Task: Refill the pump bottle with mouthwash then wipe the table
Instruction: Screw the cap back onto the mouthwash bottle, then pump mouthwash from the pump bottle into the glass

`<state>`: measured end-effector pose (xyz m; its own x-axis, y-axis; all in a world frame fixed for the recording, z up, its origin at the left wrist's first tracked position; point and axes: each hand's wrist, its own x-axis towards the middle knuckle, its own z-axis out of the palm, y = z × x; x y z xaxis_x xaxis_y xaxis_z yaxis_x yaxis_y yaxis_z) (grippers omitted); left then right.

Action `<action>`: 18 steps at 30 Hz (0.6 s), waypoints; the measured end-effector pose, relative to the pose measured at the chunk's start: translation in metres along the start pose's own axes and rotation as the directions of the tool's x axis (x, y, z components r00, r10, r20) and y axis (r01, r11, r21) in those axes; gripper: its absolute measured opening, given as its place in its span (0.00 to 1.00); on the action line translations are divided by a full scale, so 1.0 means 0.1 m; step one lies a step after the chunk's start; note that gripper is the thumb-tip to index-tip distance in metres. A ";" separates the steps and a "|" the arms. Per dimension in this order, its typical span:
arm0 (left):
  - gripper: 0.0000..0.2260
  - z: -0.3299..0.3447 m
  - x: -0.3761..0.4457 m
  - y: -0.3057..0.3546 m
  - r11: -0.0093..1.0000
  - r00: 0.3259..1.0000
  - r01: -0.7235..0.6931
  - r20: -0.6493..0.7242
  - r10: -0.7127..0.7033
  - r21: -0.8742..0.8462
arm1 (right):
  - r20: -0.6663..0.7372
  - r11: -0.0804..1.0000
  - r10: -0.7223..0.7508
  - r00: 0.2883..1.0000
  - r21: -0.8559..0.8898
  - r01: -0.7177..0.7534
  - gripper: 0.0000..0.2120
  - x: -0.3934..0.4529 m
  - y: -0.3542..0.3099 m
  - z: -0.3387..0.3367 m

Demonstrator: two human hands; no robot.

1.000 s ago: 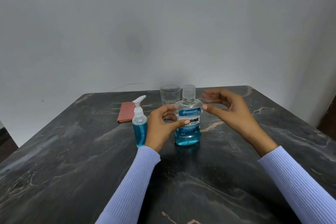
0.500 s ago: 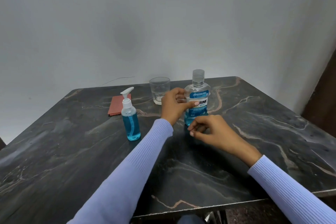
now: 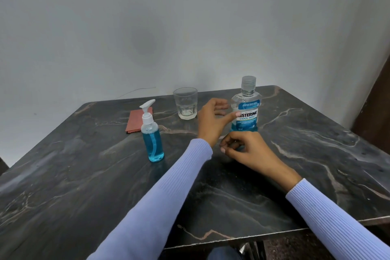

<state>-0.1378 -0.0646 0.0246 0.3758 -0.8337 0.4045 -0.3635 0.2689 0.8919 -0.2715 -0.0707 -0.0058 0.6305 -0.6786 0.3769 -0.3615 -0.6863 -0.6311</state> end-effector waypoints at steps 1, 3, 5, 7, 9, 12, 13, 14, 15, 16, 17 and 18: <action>0.19 -0.09 -0.08 0.03 0.999 1.000 -0.027 -0.015 0.028 0.023 | 0.001 1.000 0.005 1.000 0.004 -0.005 0.04 -0.01 -0.01 0.01; 0.15 -0.31 -0.28 0.08 0.993 0.995 -0.094 -0.032 0.096 0.070 | 0.006 1.000 0.018 1.000 0.013 -0.018 0.04 -0.03 -0.04 0.01; 0.11 -0.60 -0.52 0.11 0.977 0.981 -0.173 -0.068 0.182 0.125 | 0.026 1.000 0.025 0.999 0.004 -0.025 0.04 -0.03 -0.10 0.02; 0.09 -0.90 -0.75 0.12 0.950 0.943 -0.265 -0.160 0.291 0.165 | 0.052 1.000 0.027 0.998 -0.011 -0.026 0.05 0.03 -0.19 0.05; 0.11 -1.19 -0.87 0.07 0.924 0.881 -0.306 -0.301 0.366 0.229 | 0.024 0.999 0.040 0.999 0.022 -0.040 0.09 0.18 -0.30 0.14; 0.22 -1.44 -0.86 -0.05 0.955 0.839 -0.162 -0.475 0.265 0.248 | -0.055 0.983 0.142 0.988 0.127 -0.135 0.18 0.51 -0.40 0.36; 0.26 -1.49 -0.83 -0.10 0.969 0.851 -0.096 -0.486 0.199 0.228 | -0.072 0.971 0.192 0.979 0.160 -0.179 0.21 0.64 -0.42 0.45; 0.30 -1.53 -0.79 -0.16 0.979 0.871 -0.041 -0.472 0.133 0.200 | -0.088 0.958 0.236 0.968 0.191 -0.216 0.24 0.77 -0.43 0.55; 0.32 -1.55 -0.76 -0.22 0.986 0.895 0.001 -0.440 0.074 0.167 | -0.114 0.945 0.273 0.955 0.216 -0.244 0.27 0.90 -0.43 0.66; 0.34 -1.56 -0.73 -0.28 0.990 0.918 0.027 -0.396 0.031 0.140 | -0.155 0.938 0.303 0.940 0.225 -0.265 0.30 1.04 -0.42 0.75; 0.34 -1.56 -0.70 -0.33 0.991 0.937 0.041 -0.350 0.005 0.126 | -0.200 0.934 0.327 0.923 0.216 -0.284 0.33 1.16 -0.40 0.83; 0.34 -1.56 -0.69 -0.38 0.991 0.951 0.048 -0.310 -0.007 0.123 | -0.242 0.931 0.349 0.905 0.202 -0.305 0.35 1.27 -0.38 0.90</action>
<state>-0.0171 0.0577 -0.0059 0.6243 -0.6449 0.4408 -0.4473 0.1675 0.8785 -0.1159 -0.1077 0.0051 0.2780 -0.9173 0.2851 -0.3899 -0.3790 -0.8393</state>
